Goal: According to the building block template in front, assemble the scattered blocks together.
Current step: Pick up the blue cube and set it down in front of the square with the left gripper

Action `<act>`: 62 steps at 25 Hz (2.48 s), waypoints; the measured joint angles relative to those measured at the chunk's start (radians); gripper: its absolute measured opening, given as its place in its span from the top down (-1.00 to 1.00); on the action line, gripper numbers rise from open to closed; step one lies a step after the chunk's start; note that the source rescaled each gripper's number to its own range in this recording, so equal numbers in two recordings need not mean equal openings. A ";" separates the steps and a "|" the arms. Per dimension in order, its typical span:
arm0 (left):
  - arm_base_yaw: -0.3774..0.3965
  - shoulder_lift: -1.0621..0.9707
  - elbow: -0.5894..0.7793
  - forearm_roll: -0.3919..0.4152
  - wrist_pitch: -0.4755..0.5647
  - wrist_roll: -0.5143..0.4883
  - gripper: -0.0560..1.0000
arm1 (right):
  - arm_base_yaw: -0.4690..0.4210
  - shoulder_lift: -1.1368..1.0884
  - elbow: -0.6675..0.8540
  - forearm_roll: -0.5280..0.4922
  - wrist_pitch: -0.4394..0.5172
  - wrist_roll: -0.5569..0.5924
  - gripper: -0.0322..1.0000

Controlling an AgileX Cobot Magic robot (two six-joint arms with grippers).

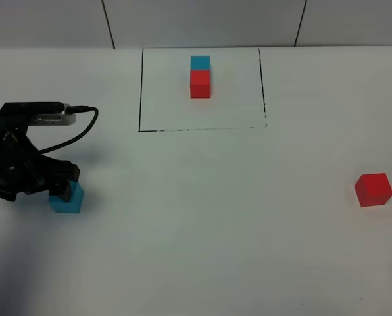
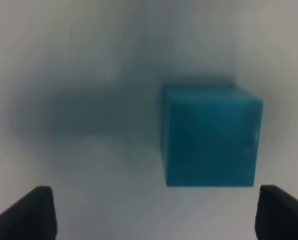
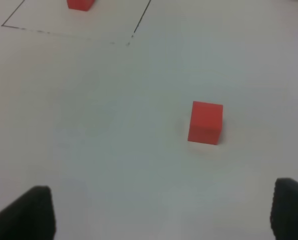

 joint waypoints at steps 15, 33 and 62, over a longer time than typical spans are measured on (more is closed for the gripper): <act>-0.051 0.135 -0.037 -0.028 -0.054 0.012 -0.77 | 0.000 0.000 0.000 0.000 0.000 0.000 -0.50; -0.124 0.190 -0.252 -0.030 0.091 0.200 0.89 | 0.000 0.000 0.000 0.000 0.000 0.000 -0.50; -0.494 0.726 -1.109 0.032 0.456 0.965 0.89 | 0.000 0.000 0.000 0.000 0.000 0.000 -0.50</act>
